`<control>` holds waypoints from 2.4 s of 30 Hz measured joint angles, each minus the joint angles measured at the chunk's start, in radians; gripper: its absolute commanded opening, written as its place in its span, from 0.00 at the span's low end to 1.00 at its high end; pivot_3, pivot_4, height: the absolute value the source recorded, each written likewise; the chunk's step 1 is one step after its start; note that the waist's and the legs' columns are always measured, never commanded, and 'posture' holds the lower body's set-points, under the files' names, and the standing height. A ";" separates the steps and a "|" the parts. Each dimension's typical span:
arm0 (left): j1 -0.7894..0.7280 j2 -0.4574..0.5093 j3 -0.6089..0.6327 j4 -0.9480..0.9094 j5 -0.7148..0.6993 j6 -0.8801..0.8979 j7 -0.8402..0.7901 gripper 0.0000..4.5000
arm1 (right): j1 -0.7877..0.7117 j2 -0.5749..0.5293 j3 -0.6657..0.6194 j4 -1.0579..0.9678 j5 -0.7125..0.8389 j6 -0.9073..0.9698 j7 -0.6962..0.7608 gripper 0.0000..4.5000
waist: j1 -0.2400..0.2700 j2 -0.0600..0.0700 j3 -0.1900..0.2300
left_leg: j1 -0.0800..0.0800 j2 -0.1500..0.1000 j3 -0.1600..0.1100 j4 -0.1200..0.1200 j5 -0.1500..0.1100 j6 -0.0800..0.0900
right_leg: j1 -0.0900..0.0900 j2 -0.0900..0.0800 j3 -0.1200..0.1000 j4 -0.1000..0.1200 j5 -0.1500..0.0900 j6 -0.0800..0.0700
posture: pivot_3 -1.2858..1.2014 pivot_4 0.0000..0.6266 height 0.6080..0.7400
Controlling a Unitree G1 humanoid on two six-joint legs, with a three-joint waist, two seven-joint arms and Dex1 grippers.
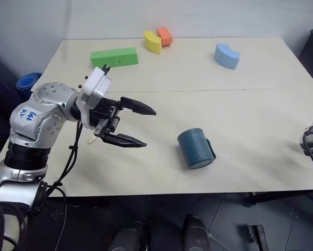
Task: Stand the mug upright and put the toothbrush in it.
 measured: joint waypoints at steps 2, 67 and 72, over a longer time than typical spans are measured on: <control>0.006 0.008 0.007 -0.011 -0.002 0.009 0.002 1.00 | 0.020 0.000 0.000 0.002 0.007 -0.008 -0.009 0.56 | 0.004 0.000 0.000 | -0.001 0.000 0.000 0.000 0.000 0.000 | 0.000 0.000 0.000 0.000 0.000 0.000 | 0.52 0.24 1.00; 0.065 0.061 0.074 -0.126 -0.027 0.071 0.089 1.00 | -0.525 0.219 0.604 -0.242 0.545 0.632 -0.202 0.02 | 0.019 -0.002 0.000 | -0.003 -0.001 -0.004 0.002 0.000 0.000 | 0.000 0.001 0.001 0.000 0.001 0.001 | 0.52 0.24 1.00; 0.065 0.061 0.074 -0.119 -0.027 0.070 0.091 1.00 | -0.495 0.231 0.533 -0.266 0.546 0.639 -0.239 0.02 | 0.019 -0.002 0.000 | -0.003 0.000 -0.004 0.002 0.000 0.000 | 0.000 0.001 0.001 0.000 0.001 0.001 | 0.52 0.24 1.00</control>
